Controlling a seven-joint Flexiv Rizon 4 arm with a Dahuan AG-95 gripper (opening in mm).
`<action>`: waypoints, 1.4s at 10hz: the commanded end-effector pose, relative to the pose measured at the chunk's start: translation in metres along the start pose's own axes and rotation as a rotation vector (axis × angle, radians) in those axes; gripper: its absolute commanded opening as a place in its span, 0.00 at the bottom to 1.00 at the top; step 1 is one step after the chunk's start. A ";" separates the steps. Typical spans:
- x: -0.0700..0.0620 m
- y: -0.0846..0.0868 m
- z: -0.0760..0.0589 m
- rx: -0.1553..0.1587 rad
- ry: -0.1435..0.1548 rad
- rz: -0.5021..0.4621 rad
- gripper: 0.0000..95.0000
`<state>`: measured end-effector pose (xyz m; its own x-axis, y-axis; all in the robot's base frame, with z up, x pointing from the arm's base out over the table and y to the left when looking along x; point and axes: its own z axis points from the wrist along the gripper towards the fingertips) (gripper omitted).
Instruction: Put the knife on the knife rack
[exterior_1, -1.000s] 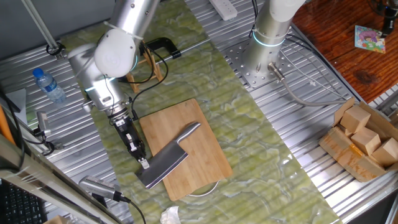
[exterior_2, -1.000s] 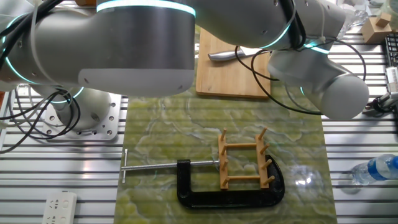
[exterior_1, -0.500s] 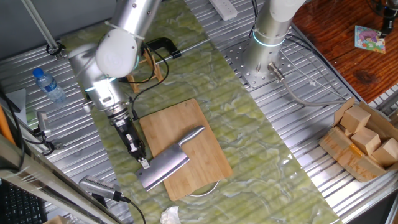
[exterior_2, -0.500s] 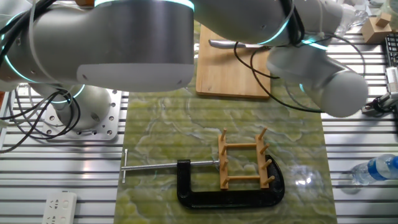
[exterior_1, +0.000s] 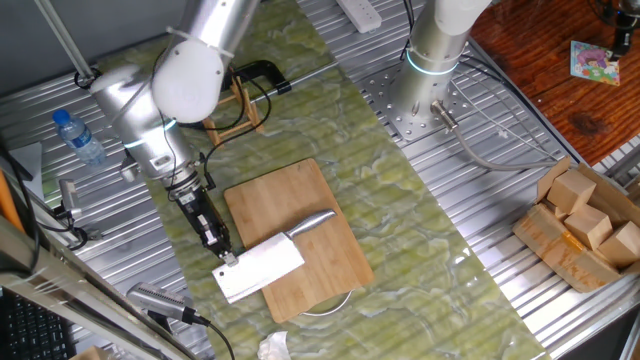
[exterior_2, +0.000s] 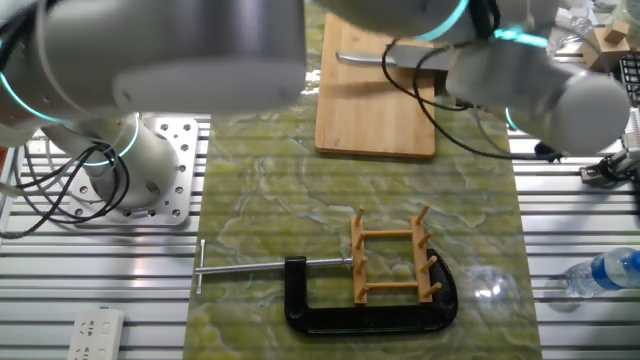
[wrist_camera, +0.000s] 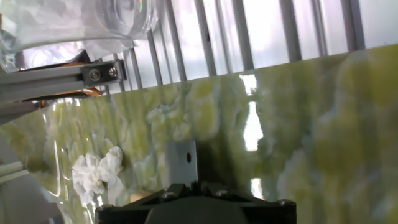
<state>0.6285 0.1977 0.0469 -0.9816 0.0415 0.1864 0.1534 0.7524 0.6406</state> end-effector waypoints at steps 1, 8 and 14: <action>-0.001 0.004 -0.004 0.016 0.012 0.010 0.00; 0.003 0.013 -0.012 0.100 0.039 0.047 0.00; 0.008 0.023 -0.022 0.166 0.090 0.057 0.00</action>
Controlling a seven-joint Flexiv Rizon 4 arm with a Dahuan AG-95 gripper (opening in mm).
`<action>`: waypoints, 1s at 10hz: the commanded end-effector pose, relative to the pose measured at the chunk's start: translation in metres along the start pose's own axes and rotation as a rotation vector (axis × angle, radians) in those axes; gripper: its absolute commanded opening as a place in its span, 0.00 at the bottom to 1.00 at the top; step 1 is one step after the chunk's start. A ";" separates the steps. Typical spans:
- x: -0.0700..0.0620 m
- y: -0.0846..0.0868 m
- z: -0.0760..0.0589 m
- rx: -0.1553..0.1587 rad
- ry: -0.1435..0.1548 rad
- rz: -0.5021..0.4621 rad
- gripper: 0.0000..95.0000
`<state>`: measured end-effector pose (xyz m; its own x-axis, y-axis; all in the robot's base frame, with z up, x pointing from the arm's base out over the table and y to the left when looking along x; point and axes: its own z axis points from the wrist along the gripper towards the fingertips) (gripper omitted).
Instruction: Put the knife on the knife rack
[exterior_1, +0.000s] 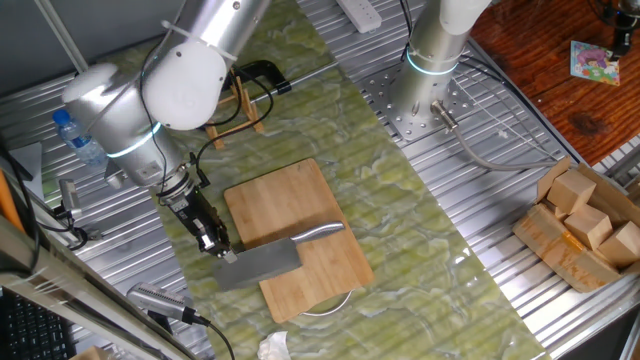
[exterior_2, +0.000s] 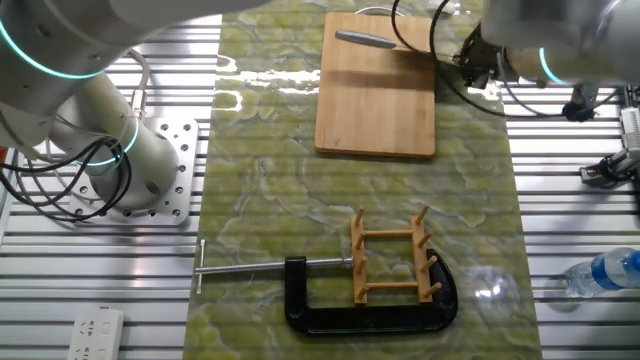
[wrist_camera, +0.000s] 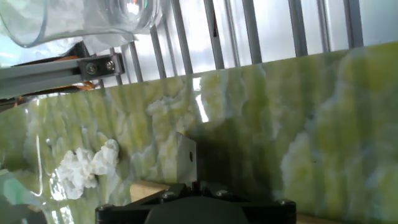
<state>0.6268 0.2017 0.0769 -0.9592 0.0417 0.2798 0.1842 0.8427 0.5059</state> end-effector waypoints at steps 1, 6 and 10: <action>0.002 0.002 -0.004 0.022 0.017 -0.005 0.00; 0.008 -0.001 -0.015 0.094 0.071 -0.036 0.00; 0.019 -0.009 -0.015 0.144 0.106 -0.058 0.00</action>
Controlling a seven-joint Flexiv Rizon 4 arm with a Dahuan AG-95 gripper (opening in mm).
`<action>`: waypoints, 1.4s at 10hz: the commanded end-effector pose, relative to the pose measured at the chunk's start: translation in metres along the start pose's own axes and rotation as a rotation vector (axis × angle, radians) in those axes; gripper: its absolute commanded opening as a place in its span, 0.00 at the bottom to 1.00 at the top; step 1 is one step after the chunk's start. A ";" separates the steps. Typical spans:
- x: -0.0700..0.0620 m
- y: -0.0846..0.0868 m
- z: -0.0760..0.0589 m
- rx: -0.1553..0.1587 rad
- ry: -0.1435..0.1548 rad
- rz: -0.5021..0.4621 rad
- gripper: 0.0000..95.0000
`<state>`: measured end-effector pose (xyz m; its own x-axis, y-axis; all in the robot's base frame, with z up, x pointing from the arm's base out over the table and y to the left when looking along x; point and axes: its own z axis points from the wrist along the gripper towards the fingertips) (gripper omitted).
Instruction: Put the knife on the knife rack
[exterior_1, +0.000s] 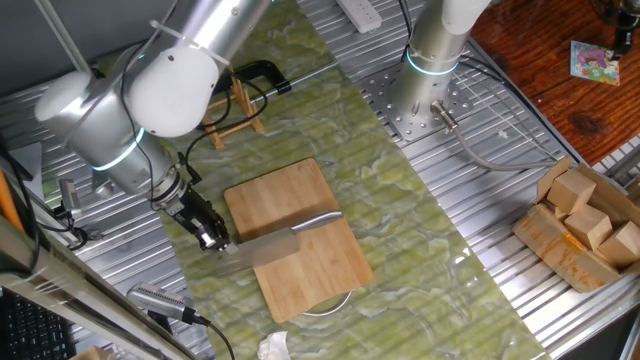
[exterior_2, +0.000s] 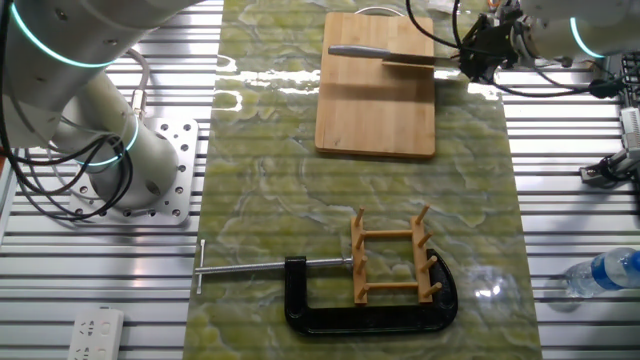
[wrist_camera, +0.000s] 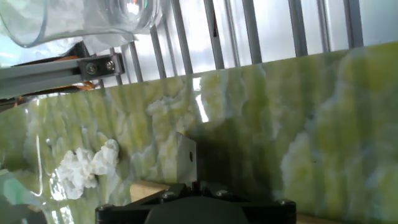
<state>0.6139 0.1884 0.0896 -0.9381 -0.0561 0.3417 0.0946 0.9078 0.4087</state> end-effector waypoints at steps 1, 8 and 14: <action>0.004 -0.001 0.000 0.013 0.000 -0.002 0.00; 0.000 0.004 -0.001 0.066 -0.113 0.009 0.00; -0.003 0.008 0.002 0.083 -0.181 0.010 0.00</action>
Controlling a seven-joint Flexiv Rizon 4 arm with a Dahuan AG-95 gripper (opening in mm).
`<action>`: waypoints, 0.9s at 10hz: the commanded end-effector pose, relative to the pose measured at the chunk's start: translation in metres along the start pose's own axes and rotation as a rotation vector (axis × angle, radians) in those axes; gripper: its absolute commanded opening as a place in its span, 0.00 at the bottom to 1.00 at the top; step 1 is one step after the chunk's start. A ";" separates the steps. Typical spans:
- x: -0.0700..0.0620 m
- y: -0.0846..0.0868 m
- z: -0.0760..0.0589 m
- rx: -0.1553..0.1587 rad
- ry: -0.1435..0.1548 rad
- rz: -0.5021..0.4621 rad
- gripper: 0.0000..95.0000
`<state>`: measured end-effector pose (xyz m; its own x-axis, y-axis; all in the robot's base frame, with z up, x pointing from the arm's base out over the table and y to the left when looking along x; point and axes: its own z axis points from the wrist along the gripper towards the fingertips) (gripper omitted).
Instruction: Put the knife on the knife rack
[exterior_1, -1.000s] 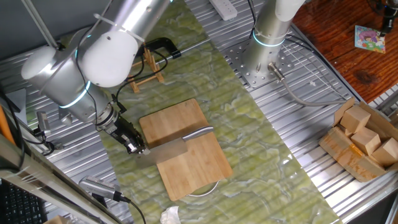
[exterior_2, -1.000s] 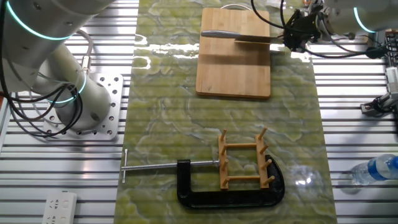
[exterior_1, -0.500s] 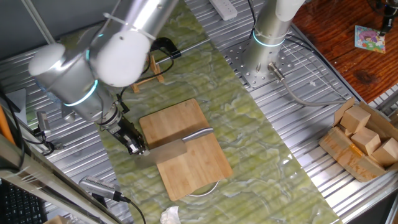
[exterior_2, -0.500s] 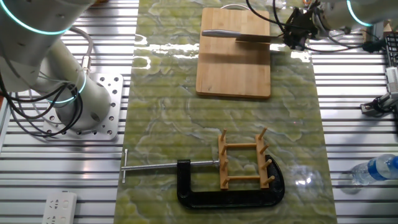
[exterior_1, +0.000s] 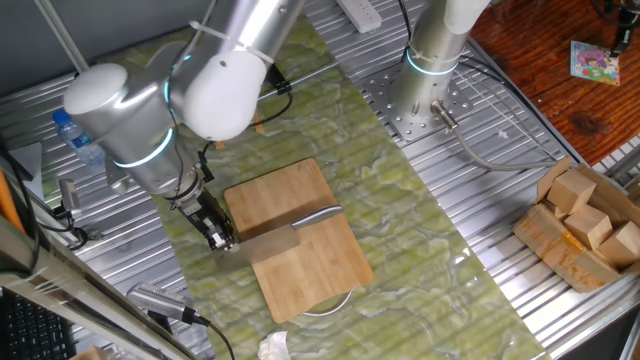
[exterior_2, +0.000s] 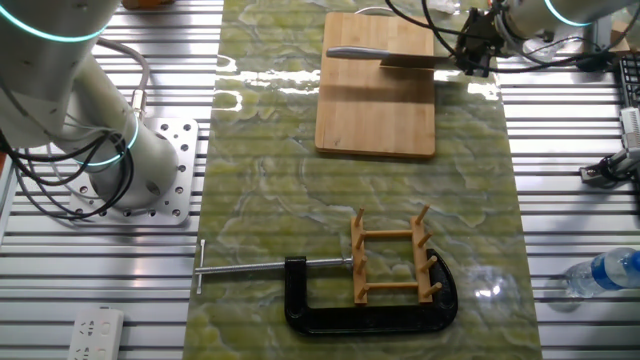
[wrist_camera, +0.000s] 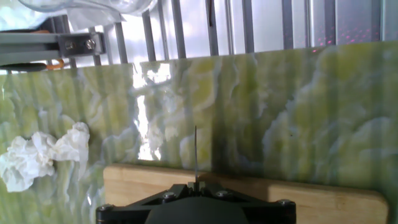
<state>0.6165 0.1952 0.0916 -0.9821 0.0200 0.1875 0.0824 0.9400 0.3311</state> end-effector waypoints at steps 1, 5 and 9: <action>-0.002 0.002 0.001 0.000 -0.013 0.003 0.00; -0.004 0.005 0.001 0.022 -0.030 -0.001 0.00; -0.005 0.006 0.002 0.032 -0.053 0.001 0.00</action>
<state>0.6214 0.2005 0.0926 -0.9893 0.0361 0.1414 0.0775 0.9510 0.2994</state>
